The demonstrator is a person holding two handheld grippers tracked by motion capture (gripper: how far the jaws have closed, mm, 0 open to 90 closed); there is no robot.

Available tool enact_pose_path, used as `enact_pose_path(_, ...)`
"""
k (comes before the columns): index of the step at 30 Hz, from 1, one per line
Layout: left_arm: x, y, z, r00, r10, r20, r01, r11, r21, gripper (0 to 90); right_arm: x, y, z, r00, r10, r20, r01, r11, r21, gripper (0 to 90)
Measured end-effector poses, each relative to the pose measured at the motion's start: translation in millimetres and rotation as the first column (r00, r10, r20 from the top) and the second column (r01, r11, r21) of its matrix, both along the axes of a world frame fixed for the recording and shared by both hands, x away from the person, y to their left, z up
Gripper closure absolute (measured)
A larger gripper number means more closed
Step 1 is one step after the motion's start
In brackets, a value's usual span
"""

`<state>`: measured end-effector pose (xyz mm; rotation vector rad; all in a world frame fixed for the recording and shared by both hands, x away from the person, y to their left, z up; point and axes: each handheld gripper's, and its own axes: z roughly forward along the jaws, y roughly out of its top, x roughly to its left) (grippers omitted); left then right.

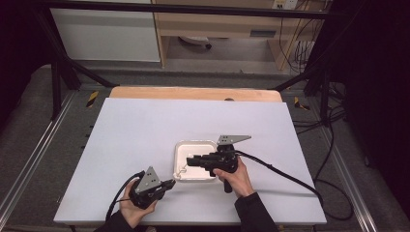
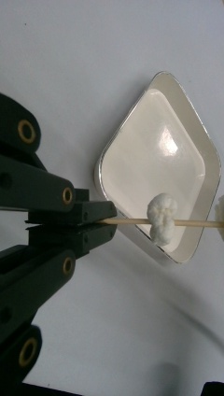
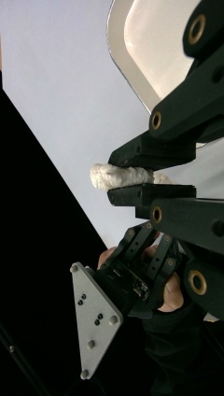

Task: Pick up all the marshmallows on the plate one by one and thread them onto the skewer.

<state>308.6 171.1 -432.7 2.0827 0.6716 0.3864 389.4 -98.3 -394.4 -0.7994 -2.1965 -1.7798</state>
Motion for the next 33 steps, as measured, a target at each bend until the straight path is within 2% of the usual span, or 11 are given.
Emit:
enact_pose_path(13,-0.1,-1.7,-1.3,1.0,-0.008,0.003,0.008,0.9999,0.011,88.9,-2.0,0.3,-2.1,1.0,0.003,0.006,-0.003,1.0,-0.019,82.5)
enact_pose_path(25,-0.4,-3.0,-2.1,0.9999,-0.015,-0.001,0.015,0.9998,0.015,88.9,-3.1,-1.9,-8.6,1.0,0.001,0.005,-0.001,1.0,-0.008,82.8)
enact_pose_path(33,-0.6,-3.3,-2.4,0.9998,-0.02,-0.006,0.02,0.9997,0.016,89.0,-3.5,-1.4,-10.5,0.9999,0.0,0.011,0.0,1.0,-0.019,82.8)
